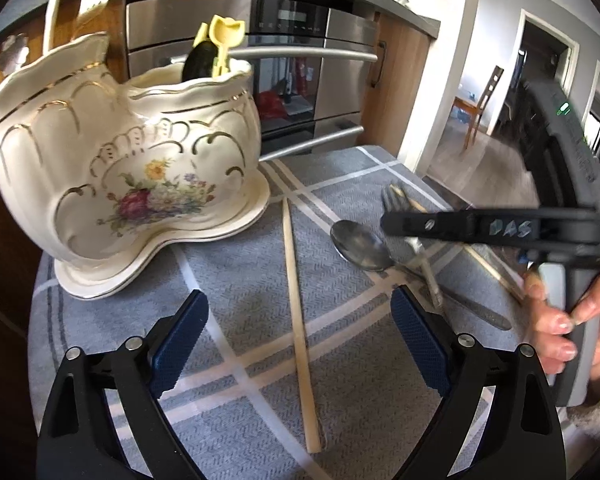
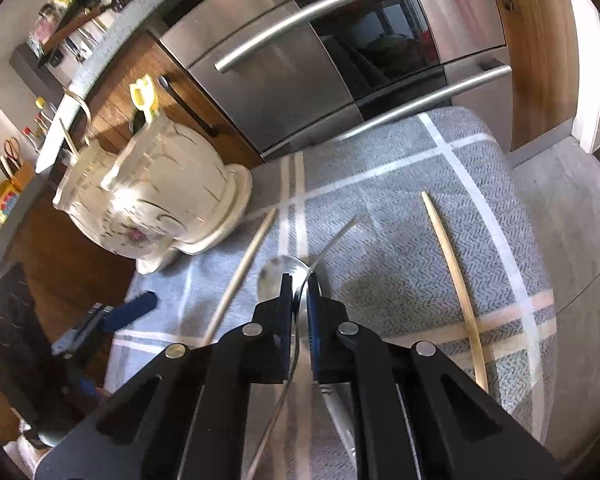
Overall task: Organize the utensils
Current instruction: 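Lower the right gripper onto the silver fork handle and close it, then grasp the second wooden chopstick with the left gripper while the right lifts the fork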
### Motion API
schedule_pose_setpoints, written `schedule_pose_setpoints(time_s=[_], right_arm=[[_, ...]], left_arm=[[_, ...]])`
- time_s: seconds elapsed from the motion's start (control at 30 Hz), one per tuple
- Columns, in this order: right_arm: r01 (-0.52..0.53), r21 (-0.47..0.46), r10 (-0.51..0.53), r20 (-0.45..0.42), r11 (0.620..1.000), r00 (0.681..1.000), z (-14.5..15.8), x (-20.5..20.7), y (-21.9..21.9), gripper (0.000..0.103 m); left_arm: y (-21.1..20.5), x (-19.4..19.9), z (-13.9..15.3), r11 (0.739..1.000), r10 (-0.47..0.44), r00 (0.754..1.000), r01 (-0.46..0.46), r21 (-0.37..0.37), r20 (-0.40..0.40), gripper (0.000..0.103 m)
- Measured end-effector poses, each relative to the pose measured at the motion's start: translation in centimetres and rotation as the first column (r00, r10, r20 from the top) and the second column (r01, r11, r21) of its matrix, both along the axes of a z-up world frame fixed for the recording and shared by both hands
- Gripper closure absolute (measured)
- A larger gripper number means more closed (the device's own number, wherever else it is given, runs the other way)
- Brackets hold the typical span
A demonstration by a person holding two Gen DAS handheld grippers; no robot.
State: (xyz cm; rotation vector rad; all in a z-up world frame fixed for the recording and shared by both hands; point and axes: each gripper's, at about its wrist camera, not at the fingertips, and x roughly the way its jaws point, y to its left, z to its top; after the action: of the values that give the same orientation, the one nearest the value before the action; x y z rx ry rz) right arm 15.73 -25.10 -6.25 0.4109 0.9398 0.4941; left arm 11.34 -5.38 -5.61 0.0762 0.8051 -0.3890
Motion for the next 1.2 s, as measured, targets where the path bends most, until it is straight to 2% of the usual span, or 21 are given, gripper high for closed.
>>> schedule_pose_setpoints(time_s=[0.07,0.23,0.37,0.43,0.57,0.67,0.73,0.83,0.97,1.2], right_arm=[[0.006,0.018,-0.007,0.020,1.000,1.000,0.6,-0.3,-0.4,0.098],[0.015,0.018,-0.016,0.049,1.000,0.999,1.3,-0.6,-0.9,0.098],[0.012,0.017,-0.013,0.045,1.000,0.999,1.2,-0.6,-0.9,0.098],[0.010,0.019,-0.011,0.047,1.000,0.999,1.2,-0.6,-1.0,0.098],[0.004,0.021,-0.005,0.055,1.000,0.998,1.4,-0.8,-0.9,0.098],[0.003,0.021,-0.004,0.059,1.000,0.998,1.5,-0.9,-0.8,0.098],[0.002,0.017,-0.003,0.061,1.000,0.998,1.6,-1.0,-0.7,0.098],[0.004,0.016,-0.005,0.062,1.000,0.998,1.6,-1.0,-0.8,0.098],[0.006,0.014,-0.007,0.062,1.000,0.998,1.5,-1.0,-0.6,0.098],[0.008,0.020,-0.009,0.083,1.000,0.997,1.9,-1.2,-0.6,0.098]], left_arm=[[-0.3,0.2,-0.1,1.000,-0.007,1.000,0.007,0.009,0.000,0.013],[-1.5,0.8,-0.7,0.998,-0.033,0.999,0.034,0.050,-0.023,0.040],[-2.4,1.4,-1.4,0.993,-0.037,0.998,0.042,0.108,-0.043,0.052],[-2.5,1.6,-1.7,0.992,-0.033,0.997,0.041,0.123,-0.063,0.063],[-2.6,1.9,-1.7,0.985,-0.040,0.995,0.054,0.166,-0.089,0.068],[-2.5,2.4,-1.6,0.984,-0.039,0.993,0.058,0.170,-0.113,0.073],[-2.3,2.7,-1.7,0.984,-0.027,0.993,0.047,0.175,-0.113,0.084],[-2.2,2.9,-1.7,0.981,-0.019,0.995,0.038,0.188,-0.103,0.094],[-2.5,2.7,-1.8,0.975,-0.036,0.997,0.051,0.216,-0.074,0.096],[-1.2,1.9,-0.7,0.987,-0.047,0.998,0.052,0.149,-0.039,0.097]])
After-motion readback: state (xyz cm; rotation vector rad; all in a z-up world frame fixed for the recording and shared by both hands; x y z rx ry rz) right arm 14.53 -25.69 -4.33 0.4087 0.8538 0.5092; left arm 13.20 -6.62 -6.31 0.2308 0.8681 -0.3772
